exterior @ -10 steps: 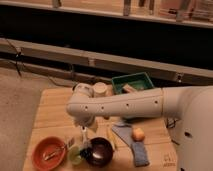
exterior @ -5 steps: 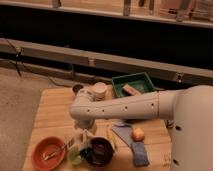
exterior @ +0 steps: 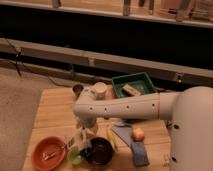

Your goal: Place fork in table surface

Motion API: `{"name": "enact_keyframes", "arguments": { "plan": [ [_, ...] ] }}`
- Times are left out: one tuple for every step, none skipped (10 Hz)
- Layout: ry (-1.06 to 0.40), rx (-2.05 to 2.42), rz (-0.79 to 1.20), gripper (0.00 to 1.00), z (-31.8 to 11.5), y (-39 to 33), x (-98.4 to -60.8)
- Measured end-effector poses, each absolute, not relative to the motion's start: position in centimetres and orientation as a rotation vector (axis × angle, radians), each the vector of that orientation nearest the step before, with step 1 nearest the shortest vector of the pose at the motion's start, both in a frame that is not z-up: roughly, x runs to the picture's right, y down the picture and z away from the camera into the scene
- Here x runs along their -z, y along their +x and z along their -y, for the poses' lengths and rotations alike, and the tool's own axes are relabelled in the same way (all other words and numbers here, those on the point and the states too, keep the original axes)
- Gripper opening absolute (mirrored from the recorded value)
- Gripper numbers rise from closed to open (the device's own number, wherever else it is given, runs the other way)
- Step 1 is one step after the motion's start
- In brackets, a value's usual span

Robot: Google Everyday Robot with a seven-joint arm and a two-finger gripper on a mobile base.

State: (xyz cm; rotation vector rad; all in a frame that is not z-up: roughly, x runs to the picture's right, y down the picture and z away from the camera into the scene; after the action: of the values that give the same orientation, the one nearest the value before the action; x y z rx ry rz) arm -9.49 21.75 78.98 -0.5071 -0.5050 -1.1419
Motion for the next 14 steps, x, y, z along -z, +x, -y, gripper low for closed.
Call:
{"name": "enact_keyframes", "arguments": {
  "plan": [
    [-0.501,1.153,0.495,0.78,-21.7,-9.7,-78.7],
    [-0.494,1.166,0.479,0.80,-21.3,-9.9,-78.2],
    [-0.491,1.183,0.459,0.80,-20.6,-10.0,-77.1],
    [-0.483,1.201,0.440,0.80,-19.6,-10.4,-75.7],
    [-0.478,1.217,0.422,0.80,-18.5,-10.8,-74.3],
    [-0.474,1.232,0.409,0.80,-17.7,-11.7,-73.0],
    [-0.475,1.243,0.397,0.80,-17.2,-12.9,-72.0],
    [-0.480,1.247,0.392,0.80,-17.2,-14.2,-71.4],
    [-0.482,1.249,0.397,0.80,-17.6,-15.7,-70.9],
    [-0.489,1.245,0.407,0.80,-18.1,-16.9,-70.6],
    [-0.494,1.239,0.412,0.80,-18.6,-17.6,-70.2],
    [-0.498,1.242,0.422,0.80,-19.7,-19.0,-69.5],
    [-0.499,1.235,0.437,0.80,-21.2,-20.1,-68.4],
    [-0.495,1.233,0.457,0.80,-22.4,-20.7,-67.5]
  ]
}}
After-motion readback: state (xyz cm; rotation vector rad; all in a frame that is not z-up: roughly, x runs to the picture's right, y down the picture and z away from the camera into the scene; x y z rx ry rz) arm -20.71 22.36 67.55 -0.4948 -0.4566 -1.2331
